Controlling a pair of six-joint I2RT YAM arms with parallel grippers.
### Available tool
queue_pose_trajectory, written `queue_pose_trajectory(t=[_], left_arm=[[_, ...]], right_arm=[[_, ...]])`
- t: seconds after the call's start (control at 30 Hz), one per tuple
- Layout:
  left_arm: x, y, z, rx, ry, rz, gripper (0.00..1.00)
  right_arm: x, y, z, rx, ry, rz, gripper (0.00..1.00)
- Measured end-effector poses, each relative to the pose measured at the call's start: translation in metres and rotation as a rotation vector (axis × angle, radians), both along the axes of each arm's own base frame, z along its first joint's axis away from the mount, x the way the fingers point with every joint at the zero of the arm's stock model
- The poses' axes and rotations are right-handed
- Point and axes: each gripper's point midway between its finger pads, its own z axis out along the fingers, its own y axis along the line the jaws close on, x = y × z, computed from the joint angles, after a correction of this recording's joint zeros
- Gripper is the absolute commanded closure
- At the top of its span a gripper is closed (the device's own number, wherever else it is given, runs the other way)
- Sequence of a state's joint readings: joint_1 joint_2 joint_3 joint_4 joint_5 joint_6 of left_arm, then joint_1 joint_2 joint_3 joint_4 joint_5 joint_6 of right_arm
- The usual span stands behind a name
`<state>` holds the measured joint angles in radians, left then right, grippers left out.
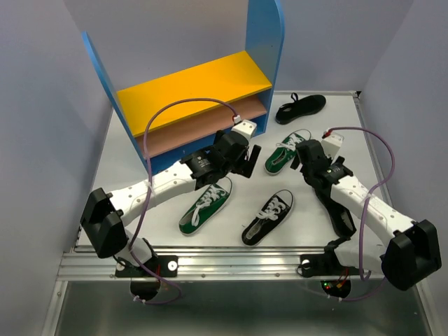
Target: Place and organize the shoes onto the shoe shelf
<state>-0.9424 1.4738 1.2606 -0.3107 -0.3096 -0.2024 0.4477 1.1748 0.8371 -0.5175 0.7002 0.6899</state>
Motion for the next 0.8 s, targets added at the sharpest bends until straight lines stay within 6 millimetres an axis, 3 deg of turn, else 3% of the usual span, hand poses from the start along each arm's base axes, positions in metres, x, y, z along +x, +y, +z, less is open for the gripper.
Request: queue_pose_trajectory(t=[0.3,0.5,0.67,0.8], left_arm=[[0.005,-0.014,0.005,-0.014,0.013,-0.011,0.05],[0.026,-0.054,0.008,-0.029,0.041,-0.036,0.12],[0.042,-0.083,-0.024,0.013,0.104,-0.043,0.21],[0.051,-0.102,-0.051,0.058,0.162,-0.046,0.25]], right_arm=[[-0.001,-0.005,0.008,-0.008,-0.029,-0.020,0.00],[-0.002,-0.021,0.012,-0.074,-0.019,-0.036,0.00],[-0.004,-0.055,0.021,-0.065,-0.029,-0.119,0.00],[-0.007,-0.060,0.035,-0.053,-0.064,-0.131,0.00]])
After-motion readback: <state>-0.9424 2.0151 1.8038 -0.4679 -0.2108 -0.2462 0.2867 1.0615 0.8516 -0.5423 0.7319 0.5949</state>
